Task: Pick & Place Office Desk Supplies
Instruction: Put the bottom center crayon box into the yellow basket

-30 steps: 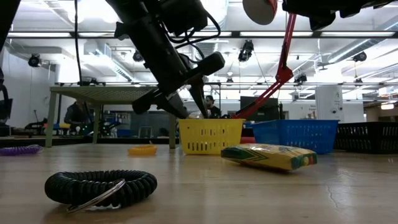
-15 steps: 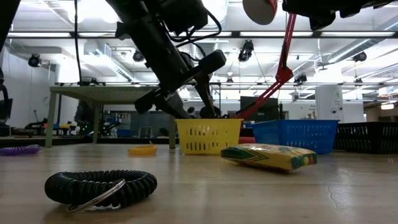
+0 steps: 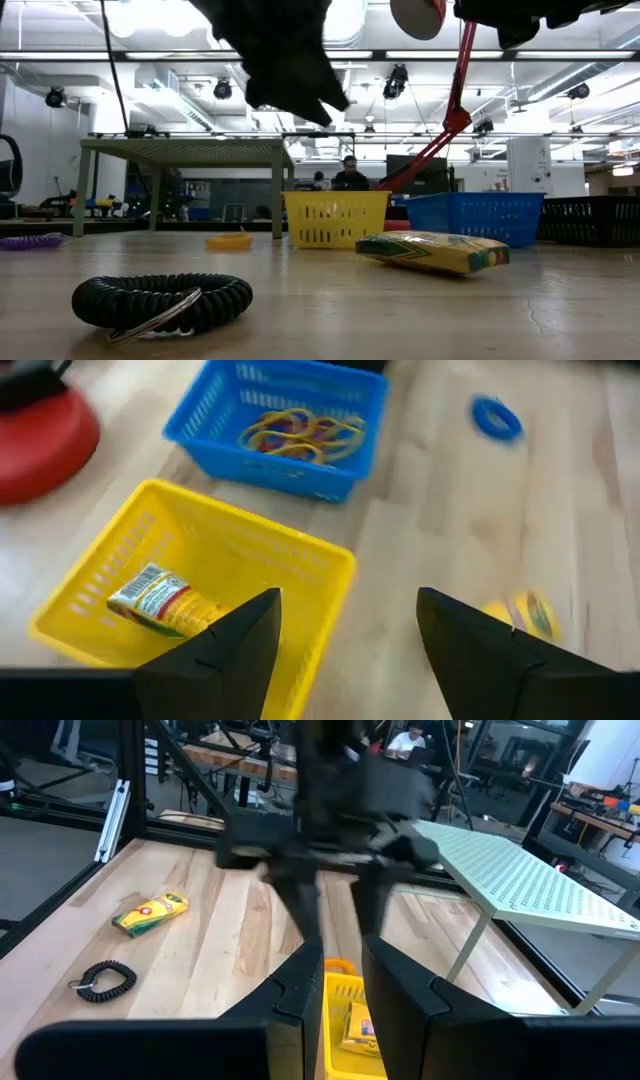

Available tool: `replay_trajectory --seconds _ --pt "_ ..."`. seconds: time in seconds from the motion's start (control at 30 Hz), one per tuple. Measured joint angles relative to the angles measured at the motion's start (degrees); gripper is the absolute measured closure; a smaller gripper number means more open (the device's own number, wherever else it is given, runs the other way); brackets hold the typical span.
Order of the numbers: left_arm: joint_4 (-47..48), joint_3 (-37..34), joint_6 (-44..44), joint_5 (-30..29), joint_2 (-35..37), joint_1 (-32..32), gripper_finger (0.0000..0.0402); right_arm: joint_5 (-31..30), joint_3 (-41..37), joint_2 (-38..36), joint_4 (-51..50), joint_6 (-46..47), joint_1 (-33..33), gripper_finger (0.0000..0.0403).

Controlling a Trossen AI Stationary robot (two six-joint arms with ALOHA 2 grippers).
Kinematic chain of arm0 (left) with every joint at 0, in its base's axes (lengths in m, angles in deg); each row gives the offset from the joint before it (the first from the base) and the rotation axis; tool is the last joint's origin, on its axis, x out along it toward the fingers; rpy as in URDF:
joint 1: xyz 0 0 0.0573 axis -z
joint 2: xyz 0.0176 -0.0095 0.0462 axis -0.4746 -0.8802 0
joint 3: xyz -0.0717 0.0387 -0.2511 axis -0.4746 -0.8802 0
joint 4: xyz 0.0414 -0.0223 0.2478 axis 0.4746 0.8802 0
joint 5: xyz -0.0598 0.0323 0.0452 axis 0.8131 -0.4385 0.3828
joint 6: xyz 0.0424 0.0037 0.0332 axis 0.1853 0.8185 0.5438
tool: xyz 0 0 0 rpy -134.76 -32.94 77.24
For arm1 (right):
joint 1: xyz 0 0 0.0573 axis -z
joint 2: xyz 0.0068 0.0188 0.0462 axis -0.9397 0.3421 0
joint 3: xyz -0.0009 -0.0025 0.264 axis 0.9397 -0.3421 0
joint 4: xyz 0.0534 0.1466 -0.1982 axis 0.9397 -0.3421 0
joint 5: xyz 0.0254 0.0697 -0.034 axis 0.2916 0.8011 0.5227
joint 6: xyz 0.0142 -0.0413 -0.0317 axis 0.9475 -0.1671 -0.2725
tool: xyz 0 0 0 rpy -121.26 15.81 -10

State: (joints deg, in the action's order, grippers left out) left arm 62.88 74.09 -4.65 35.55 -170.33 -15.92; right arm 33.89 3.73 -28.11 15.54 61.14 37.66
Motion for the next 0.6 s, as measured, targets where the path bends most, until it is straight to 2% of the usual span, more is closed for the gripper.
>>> replay_trajectory --seconds 0.17,0.23,0.3,0.4,0.5,0.6 --pt "3.06 -0.16 11.21 -4.94 2.23 5.03 0.0163 0.01 0.00 0.02 0.04 0.02 0.02 0.0335" --pt "3.87 -0.37 13.09 -8.02 2.91 7.21 0.0163 0.02 0.00 0.00 0.02 0.02 0.00 0.0335" --pt "5.12 -0.45 12.29 -11.70 2.98 9.18 0.0163 0.00 0.00 0.02 0.00 0.00 0.00 0.0335" --pt "7.40 -0.50 6.44 -16.16 2.91 11.08 0.0163 0.00 0.00 0.02 0.00 0.02 0.00 0.0335" --pt "11.47 -0.50 6.01 -16.47 2.91 12.25 0.0164 0.00 0.00 0.02 0.00 0.02 0.02 0.0335" --pt "16.07 -0.50 5.25 -13.21 2.91 13.36 0.0164 0.02 0.00 0.02 0.00 0.02 0.02 0.0335"
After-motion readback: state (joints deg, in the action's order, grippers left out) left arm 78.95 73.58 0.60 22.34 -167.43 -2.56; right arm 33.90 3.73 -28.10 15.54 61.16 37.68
